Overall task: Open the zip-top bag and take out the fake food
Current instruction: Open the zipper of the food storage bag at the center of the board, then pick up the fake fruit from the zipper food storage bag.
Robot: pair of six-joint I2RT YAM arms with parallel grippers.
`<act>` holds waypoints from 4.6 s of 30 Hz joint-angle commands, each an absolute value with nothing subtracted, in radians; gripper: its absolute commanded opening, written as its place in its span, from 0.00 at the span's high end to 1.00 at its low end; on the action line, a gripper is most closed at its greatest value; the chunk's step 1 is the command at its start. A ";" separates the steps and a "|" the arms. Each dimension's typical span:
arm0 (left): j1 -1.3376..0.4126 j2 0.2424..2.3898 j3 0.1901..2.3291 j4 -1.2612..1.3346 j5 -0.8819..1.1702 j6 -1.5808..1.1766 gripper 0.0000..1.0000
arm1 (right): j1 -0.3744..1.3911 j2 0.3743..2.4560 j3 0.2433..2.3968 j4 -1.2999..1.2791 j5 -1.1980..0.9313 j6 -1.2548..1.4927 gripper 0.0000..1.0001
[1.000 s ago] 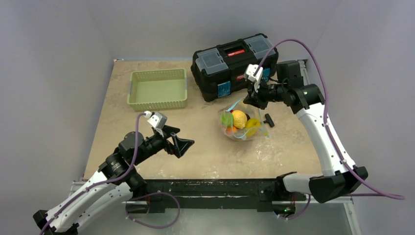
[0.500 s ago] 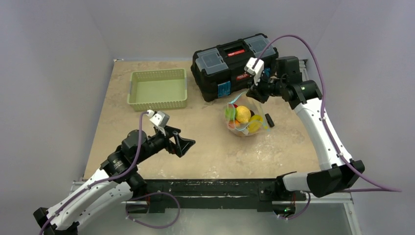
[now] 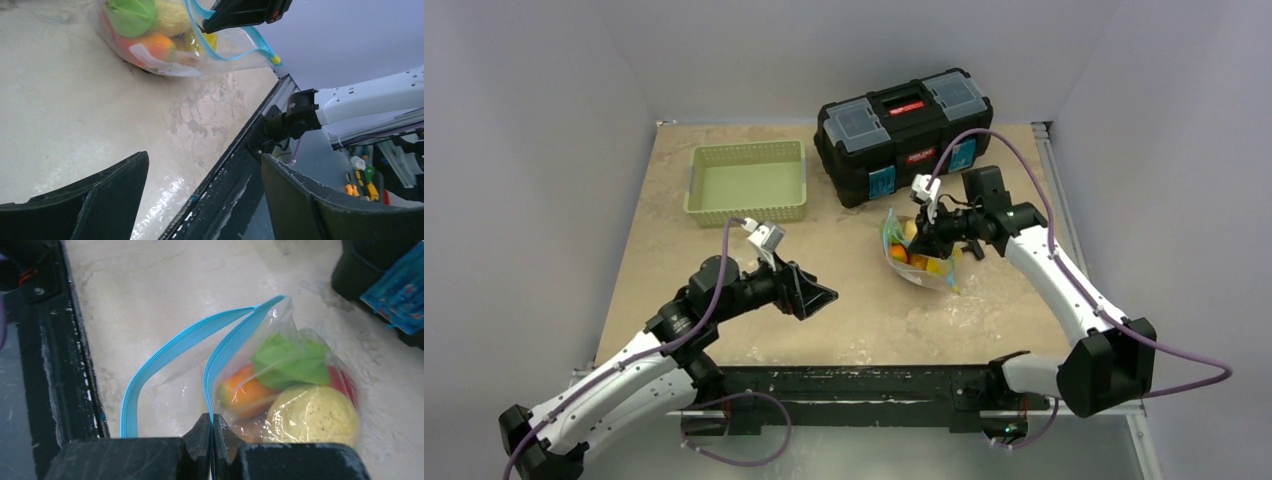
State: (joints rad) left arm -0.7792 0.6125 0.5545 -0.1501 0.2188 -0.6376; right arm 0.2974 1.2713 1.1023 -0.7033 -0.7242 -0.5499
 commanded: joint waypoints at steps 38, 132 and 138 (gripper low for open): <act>-1.181 1.065 0.794 0.100 -0.304 -0.759 0.30 | 0.352 0.979 0.826 -0.291 -0.849 -0.395 1.00; -1.090 1.717 0.796 0.471 -0.368 -0.573 0.37 | 0.380 1.083 0.729 -0.175 -0.827 -0.360 1.00; -1.066 1.765 0.810 0.500 -0.304 -0.573 0.36 | 0.380 1.089 0.729 -0.175 -0.831 -0.358 1.00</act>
State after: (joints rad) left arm -1.0920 1.7264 0.8055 0.4290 -0.3500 -0.5900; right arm 0.3729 1.0916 0.7284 -0.2115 -0.8032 -0.3737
